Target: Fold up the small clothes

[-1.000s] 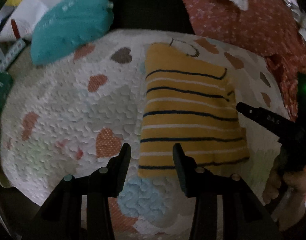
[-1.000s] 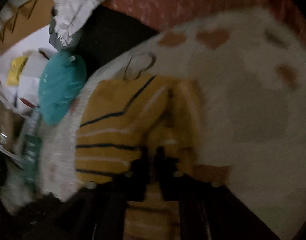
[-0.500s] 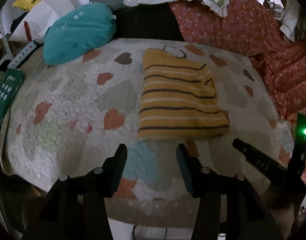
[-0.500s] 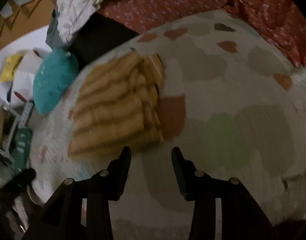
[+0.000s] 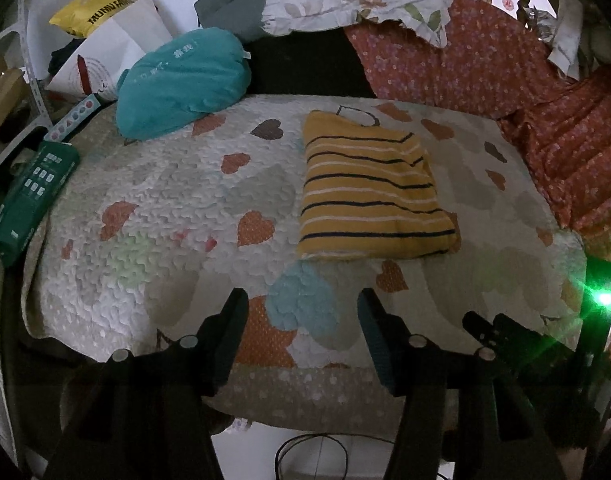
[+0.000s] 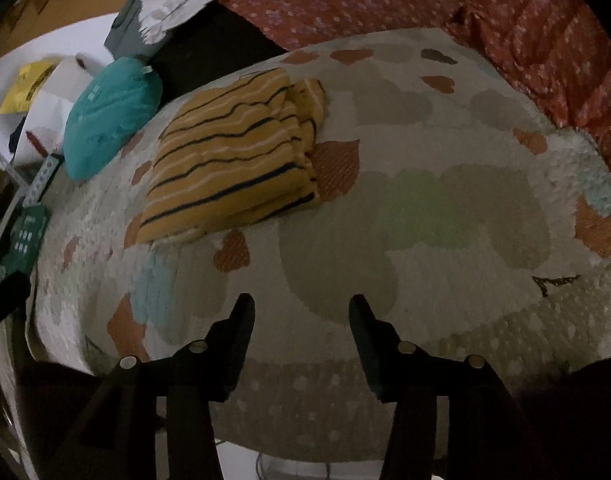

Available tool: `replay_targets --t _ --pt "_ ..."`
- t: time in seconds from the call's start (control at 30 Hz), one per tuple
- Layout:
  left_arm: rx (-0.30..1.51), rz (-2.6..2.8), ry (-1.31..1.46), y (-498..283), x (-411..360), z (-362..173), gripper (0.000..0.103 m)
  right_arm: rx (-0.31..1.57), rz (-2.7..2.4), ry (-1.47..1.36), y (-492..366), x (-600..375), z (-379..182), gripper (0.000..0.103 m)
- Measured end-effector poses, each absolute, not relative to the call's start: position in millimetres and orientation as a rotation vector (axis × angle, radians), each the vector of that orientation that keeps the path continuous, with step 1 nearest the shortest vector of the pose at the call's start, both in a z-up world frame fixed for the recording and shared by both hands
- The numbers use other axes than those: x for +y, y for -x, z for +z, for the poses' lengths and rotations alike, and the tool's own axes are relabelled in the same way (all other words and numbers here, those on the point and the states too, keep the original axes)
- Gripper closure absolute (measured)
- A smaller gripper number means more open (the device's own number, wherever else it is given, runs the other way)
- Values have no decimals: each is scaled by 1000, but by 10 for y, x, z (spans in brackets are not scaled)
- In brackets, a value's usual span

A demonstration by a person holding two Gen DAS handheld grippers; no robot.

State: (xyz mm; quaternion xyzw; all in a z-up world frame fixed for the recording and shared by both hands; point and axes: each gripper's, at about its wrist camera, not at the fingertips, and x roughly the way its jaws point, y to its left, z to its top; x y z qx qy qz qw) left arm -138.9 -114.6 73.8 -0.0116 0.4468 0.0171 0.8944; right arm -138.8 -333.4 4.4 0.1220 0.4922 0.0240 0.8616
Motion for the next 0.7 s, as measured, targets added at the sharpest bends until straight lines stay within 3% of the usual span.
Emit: replay_targets --t 0.6,0.7 --pt "845 10 62 1746 -1014 923 42 989 27 -173 1808 -3193 372 42" --pt "803 29 70 1835 -982 1016 31 968 19 -173 1883 -3205 491 41"
